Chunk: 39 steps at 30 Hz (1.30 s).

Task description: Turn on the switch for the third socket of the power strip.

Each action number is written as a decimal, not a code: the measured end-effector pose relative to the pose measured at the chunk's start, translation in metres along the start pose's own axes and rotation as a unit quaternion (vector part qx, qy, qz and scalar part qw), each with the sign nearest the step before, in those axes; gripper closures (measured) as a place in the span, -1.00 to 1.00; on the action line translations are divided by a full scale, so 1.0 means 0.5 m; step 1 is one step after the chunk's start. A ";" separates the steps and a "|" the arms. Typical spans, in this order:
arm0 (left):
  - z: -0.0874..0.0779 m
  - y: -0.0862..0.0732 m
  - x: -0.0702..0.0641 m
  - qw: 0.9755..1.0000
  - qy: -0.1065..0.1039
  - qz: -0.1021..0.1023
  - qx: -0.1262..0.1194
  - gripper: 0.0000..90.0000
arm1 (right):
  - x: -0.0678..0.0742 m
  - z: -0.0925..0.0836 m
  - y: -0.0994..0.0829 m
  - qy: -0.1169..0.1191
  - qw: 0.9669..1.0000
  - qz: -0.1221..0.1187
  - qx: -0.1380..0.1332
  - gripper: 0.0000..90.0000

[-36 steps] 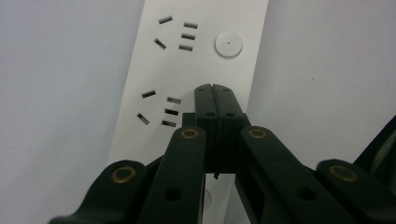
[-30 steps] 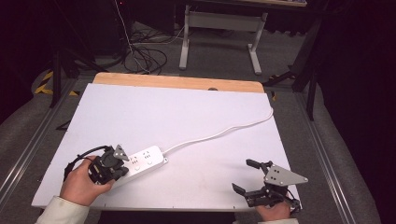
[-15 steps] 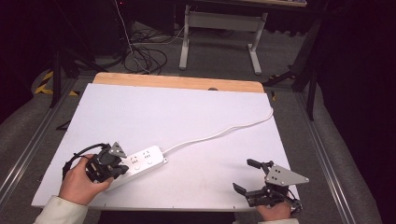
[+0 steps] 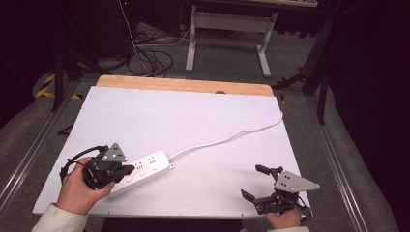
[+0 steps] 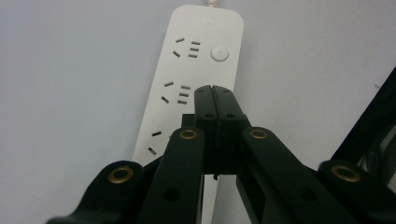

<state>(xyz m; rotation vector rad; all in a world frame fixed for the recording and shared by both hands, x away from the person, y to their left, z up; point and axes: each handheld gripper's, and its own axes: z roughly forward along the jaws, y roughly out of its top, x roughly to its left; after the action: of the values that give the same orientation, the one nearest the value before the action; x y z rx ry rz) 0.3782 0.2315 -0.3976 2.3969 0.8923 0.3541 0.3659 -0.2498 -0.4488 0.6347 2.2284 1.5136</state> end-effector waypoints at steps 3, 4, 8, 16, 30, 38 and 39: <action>-0.005 0.001 -0.002 1.000 0.001 0.000 -0.011 0.87 | 0.000 -0.001 0.000 -0.001 1.000 0.000 0.001 -0.83; -0.007 0.001 -0.002 1.000 0.000 0.001 -0.014 0.84 | 0.000 -0.001 0.000 -0.001 1.000 0.000 0.000 -0.83; -0.016 0.001 -0.004 0.999 0.012 -0.003 -0.043 0.48 | 0.000 -0.001 0.000 0.000 1.000 0.000 0.000 -0.83; -0.044 -0.009 0.003 0.991 0.018 -0.015 -0.135 0.14 | 0.001 -0.002 0.000 0.000 1.000 0.000 -0.002 -0.82; -0.077 -0.035 0.016 0.966 0.017 -0.003 -0.256 -0.58 | 0.001 -0.003 -0.001 -0.001 1.000 0.000 -0.002 -0.82; -0.069 -0.066 0.044 0.964 0.014 -0.032 -0.265 -0.67 | 0.000 -0.004 -0.001 -0.002 1.000 0.000 0.000 -0.82; -0.068 -0.071 0.047 0.963 0.013 -0.037 -0.267 -0.67 | 0.000 -0.004 -0.001 -0.001 1.000 0.001 -0.001 -0.82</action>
<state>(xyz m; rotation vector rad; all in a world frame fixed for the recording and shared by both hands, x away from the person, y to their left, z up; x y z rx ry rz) 0.3628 0.2831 -0.3892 1.8614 0.7753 0.5237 0.3647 -0.2516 -0.4484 0.6369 2.2244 1.5160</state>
